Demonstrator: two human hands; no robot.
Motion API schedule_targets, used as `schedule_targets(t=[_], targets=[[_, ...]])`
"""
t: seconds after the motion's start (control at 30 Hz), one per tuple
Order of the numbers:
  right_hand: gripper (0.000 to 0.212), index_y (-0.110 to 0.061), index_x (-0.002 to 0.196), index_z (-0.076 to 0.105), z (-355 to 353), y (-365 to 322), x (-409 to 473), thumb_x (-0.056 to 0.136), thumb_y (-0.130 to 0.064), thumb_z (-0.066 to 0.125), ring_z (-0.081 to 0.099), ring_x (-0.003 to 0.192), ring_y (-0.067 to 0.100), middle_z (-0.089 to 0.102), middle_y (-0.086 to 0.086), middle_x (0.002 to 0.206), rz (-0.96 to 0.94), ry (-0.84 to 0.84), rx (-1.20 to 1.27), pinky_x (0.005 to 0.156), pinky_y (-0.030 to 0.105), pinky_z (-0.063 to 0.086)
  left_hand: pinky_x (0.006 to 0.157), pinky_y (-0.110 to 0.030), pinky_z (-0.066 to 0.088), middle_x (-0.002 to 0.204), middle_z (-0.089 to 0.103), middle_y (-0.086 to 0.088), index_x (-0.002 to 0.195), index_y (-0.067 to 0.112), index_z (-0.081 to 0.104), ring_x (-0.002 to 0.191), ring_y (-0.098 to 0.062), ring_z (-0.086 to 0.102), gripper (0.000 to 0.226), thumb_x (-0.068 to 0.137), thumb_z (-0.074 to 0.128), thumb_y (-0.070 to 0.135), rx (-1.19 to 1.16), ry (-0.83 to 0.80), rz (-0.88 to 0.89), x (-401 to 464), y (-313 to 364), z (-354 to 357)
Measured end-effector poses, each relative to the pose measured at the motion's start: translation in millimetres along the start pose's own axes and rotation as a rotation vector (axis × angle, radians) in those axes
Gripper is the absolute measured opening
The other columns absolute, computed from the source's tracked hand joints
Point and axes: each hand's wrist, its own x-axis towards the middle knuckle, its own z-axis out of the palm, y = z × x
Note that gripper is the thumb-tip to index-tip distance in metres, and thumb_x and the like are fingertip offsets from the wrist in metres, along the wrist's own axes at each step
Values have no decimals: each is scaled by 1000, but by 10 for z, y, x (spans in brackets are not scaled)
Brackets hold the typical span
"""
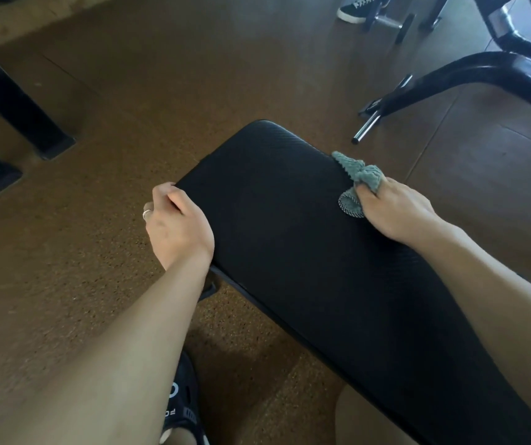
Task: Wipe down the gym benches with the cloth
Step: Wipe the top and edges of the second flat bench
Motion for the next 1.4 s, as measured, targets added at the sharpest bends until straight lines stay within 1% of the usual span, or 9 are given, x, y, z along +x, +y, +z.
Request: schedule_targets(t=[0.43,0.6,0.7,0.77,0.93,1.07,1.2,1.3,1.4], targets=[[48,-12,138,46,99,-1659,1129,108,-43,25,54,127,34,55,11,140,-285,-6,0,93,42,36,83,-35,36,120,49,1,132,27,54,104,-17,47,40,107,23,31,16,-20,-1,20,-53,41],[59,-15,162,24,196,-1503,830,110,-44,23,24,153,27,27,6,167,-418,57,-143,124,41,18,82,-34,35,120,50,-1,131,27,54,98,-18,45,39,107,24,30,18,-19,-17,29,-29,25],[64,-20,166,4,273,-1212,366,110,-47,19,-4,160,18,-2,0,174,-501,37,-206,129,37,-2,80,-33,32,117,47,1,130,25,53,95,-16,43,37,107,24,29,31,-32,-13,18,2,9],[66,-23,166,2,327,-1078,118,108,-50,16,-8,159,14,-7,-3,174,-535,41,-227,129,36,-5,79,-32,31,117,46,1,130,25,53,94,-16,42,37,107,24,29,40,-43,-8,27,12,-2],[64,-23,166,7,253,-1226,458,109,-48,20,-1,160,14,1,-4,174,-423,65,-160,129,35,0,79,-31,31,124,48,-1,131,25,52,90,-14,42,36,107,26,30,46,-67,-9,27,3,-10],[60,-14,158,30,256,-1696,919,108,-46,21,31,150,28,36,8,161,-291,82,-160,122,43,23,80,-30,30,125,47,2,132,27,52,81,2,42,36,108,26,31,37,-96,0,36,-28,-20],[59,-10,144,49,312,-2083,717,109,-47,21,40,143,29,51,11,150,-434,92,-265,123,44,20,81,-30,30,124,47,4,130,28,52,81,1,44,35,108,25,31,30,-129,13,50,-51,-34],[58,-13,140,55,536,-2257,272,109,-49,22,43,140,25,56,6,144,-691,64,-356,125,43,15,88,-30,31,139,47,-2,138,26,49,110,-17,51,40,108,23,30,-48,-191,11,83,-49,-88],[55,-17,140,53,587,-2207,89,110,-48,20,39,142,21,54,0,143,-775,67,-328,127,42,10,106,-33,29,150,41,1,150,29,39,135,-19,40,46,108,20,34,-161,-322,-69,115,-29,-202]])
